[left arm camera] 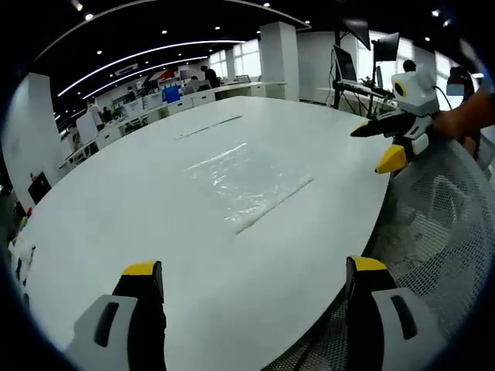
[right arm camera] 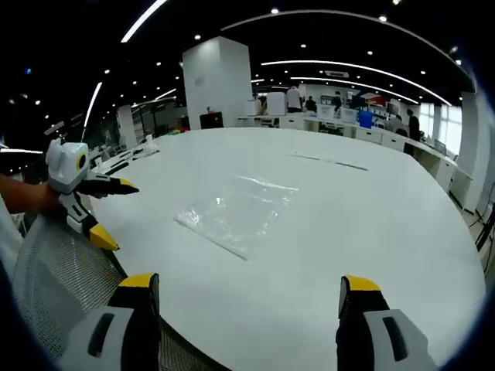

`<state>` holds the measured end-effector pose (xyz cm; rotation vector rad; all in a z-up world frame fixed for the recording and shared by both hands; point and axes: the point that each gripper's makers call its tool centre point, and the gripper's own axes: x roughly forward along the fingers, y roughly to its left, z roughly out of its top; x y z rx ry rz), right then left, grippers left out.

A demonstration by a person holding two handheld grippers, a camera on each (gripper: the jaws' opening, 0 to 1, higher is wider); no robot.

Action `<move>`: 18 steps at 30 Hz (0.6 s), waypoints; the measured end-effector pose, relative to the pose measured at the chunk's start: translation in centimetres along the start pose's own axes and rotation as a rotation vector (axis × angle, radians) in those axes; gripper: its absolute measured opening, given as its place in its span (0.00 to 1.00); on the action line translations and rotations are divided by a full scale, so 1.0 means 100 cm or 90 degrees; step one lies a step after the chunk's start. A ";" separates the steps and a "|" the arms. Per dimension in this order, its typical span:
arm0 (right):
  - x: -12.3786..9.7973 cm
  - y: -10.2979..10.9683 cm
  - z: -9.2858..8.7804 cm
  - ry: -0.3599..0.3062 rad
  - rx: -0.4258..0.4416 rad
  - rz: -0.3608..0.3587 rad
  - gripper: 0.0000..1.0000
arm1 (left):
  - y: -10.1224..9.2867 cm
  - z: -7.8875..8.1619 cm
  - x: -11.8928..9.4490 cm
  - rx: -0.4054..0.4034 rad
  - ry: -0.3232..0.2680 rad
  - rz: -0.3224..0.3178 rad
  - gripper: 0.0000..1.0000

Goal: Open the resealable bag by pulling the two sides of the seal apart until the entire bag opening is separated and visibly accessible.

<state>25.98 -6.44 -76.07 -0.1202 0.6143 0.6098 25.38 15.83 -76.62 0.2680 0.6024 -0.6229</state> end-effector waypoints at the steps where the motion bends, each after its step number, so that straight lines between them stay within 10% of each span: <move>1: 0.000 0.000 0.000 0.001 0.000 0.002 0.96 | 0.001 0.000 0.000 0.000 0.000 0.002 0.97; 18: 0.000 0.001 -0.005 0.018 -0.003 0.002 0.94 | 0.002 0.003 -0.001 0.000 -0.008 0.008 0.97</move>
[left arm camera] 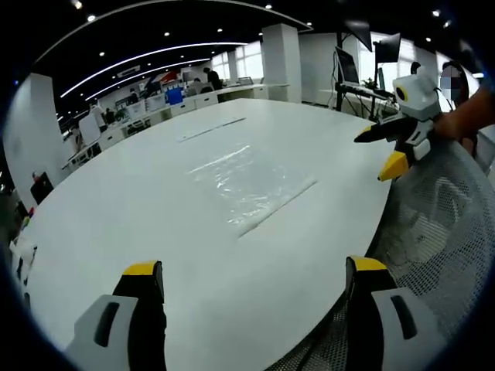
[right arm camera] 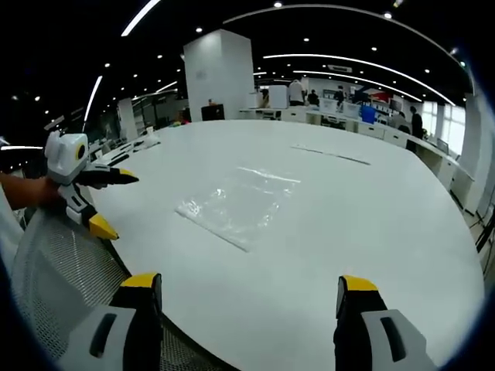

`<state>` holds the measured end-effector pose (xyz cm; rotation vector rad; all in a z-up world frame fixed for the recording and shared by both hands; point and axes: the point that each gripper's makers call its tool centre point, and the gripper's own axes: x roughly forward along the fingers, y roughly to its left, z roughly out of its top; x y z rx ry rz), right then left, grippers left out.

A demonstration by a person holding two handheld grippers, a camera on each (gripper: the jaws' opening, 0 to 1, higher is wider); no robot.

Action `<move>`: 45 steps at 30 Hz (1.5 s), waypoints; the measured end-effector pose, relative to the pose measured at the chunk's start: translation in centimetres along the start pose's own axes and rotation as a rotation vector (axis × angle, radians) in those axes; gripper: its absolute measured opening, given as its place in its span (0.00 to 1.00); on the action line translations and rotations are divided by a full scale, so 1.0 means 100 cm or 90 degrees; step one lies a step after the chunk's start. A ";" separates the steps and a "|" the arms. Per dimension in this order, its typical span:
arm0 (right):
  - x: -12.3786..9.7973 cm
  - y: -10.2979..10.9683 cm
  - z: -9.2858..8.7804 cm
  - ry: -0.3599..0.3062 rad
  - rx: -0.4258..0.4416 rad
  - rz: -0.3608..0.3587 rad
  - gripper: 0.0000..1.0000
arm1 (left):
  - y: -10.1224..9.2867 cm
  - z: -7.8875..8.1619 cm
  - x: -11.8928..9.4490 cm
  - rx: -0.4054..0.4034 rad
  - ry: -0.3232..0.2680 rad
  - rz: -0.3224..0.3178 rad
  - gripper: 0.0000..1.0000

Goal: Open the resealable bag by pulling the two sides of the seal apart until the entire bag opening is separated and visibly accessible.

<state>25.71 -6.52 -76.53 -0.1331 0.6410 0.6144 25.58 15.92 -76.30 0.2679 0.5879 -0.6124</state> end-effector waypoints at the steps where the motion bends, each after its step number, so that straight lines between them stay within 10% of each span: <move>1: 0.000 0.000 0.000 -0.001 0.001 0.000 0.94 | 0.000 0.000 0.000 0.001 0.000 0.000 0.97; 45: -0.001 0.000 -0.002 0.008 0.001 -0.007 0.94 | 0.001 -0.004 0.001 0.008 0.008 -0.004 0.95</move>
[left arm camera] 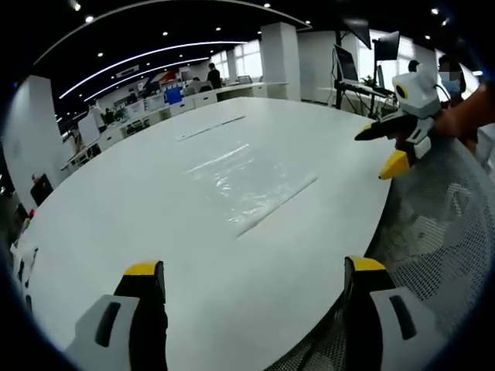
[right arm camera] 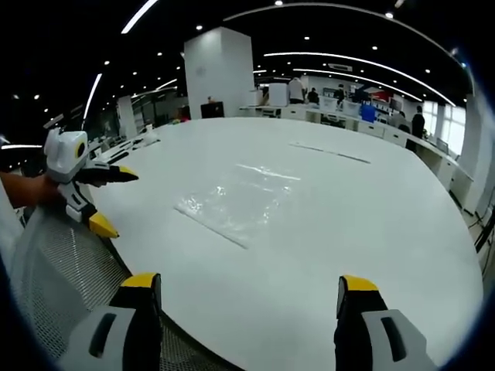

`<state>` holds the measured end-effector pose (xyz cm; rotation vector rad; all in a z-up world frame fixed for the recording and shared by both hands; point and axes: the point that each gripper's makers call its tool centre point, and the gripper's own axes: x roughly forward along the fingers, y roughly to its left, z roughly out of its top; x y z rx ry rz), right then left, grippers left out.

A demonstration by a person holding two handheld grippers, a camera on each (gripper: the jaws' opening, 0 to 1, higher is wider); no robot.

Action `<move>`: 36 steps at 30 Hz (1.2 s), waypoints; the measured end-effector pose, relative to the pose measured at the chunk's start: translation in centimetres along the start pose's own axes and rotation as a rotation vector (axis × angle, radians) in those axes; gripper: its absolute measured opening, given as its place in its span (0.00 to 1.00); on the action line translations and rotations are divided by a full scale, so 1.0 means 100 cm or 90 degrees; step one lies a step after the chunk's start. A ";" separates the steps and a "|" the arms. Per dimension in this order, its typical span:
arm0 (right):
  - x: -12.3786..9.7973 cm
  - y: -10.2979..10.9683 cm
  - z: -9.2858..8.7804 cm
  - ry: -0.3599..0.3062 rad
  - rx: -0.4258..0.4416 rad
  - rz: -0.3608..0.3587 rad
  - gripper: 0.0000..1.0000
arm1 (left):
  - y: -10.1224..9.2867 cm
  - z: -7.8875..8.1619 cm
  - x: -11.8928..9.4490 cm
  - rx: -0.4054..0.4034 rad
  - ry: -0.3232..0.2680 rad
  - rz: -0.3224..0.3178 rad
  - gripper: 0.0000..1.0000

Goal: Open the resealable bag by pulling the two sides of the seal apart until the entire bag opening is separated and visibly accessible.

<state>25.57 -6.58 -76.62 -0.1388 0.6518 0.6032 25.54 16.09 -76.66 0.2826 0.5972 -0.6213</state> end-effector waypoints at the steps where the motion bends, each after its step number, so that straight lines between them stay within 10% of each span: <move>1: 0.000 0.000 0.000 -0.001 0.001 -0.001 0.94 | -0.001 0.000 0.000 0.001 0.001 -0.001 0.95; 36: -0.005 0.016 0.017 -0.017 -0.048 0.040 0.97 | -0.005 -0.004 -0.004 0.013 0.031 -0.023 0.94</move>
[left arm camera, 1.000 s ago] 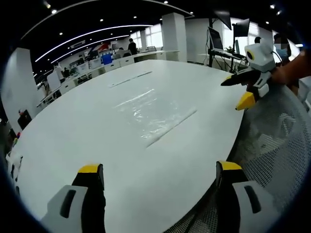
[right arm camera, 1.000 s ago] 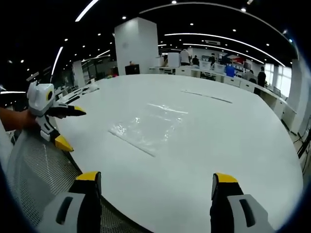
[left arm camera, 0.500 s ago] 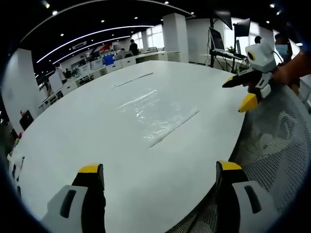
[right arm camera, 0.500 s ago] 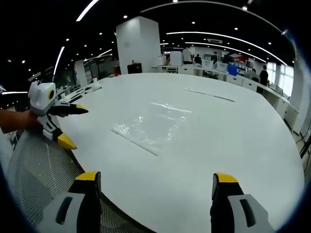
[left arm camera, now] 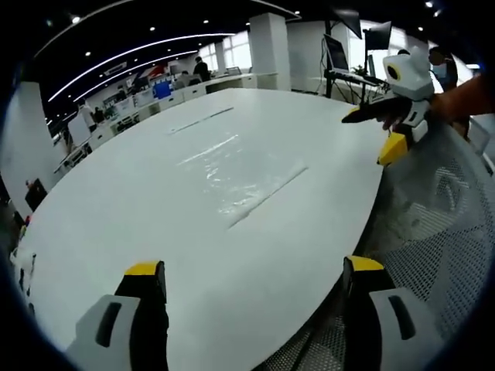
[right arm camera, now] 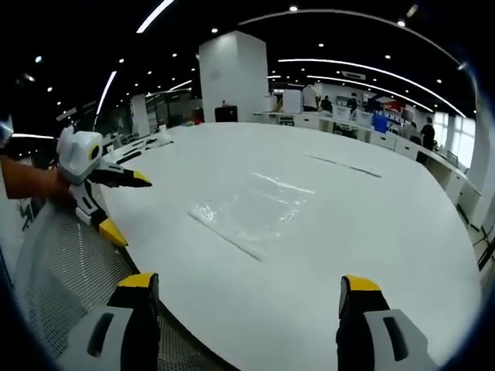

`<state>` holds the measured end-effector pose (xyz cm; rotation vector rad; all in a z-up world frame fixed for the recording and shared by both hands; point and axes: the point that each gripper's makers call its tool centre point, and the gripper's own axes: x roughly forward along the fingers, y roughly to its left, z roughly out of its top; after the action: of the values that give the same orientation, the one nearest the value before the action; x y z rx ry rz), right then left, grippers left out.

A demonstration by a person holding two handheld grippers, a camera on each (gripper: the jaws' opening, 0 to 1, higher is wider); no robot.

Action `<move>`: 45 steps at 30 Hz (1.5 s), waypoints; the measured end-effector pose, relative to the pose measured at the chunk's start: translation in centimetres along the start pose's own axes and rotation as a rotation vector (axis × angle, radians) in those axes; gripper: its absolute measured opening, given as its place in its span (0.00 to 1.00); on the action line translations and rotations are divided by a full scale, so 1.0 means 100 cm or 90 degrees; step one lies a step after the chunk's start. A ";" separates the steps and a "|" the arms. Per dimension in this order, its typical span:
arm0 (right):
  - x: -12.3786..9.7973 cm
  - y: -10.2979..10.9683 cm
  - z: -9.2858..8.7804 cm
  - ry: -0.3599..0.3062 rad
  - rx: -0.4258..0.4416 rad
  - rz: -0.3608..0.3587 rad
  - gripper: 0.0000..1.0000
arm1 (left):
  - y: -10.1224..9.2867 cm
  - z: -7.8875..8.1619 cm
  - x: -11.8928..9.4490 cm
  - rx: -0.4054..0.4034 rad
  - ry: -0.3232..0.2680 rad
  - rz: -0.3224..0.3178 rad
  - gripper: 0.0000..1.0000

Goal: Open the resealable bag by pulling the two sides of the seal apart until the entire bag opening is separated and visibly accessible.

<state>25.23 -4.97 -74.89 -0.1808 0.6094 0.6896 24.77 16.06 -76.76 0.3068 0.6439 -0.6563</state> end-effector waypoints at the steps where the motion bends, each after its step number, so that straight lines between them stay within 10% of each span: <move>1: 0.000 0.001 0.002 -0.002 -0.005 0.003 0.96 | 0.000 0.000 0.000 0.000 0.001 0.001 0.94; 22: 0.055 0.014 0.024 0.066 -0.150 0.137 0.56 | 0.018 0.007 -0.004 0.075 0.037 -0.008 0.76; 45: 0.111 0.003 -0.008 0.230 -0.262 0.221 0.16 | 0.002 0.027 0.017 0.147 0.027 -0.059 0.52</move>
<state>31.38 0.91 -81.99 -0.6005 0.8506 1.1303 27.17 14.21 -75.81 0.5082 0.6269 -0.8166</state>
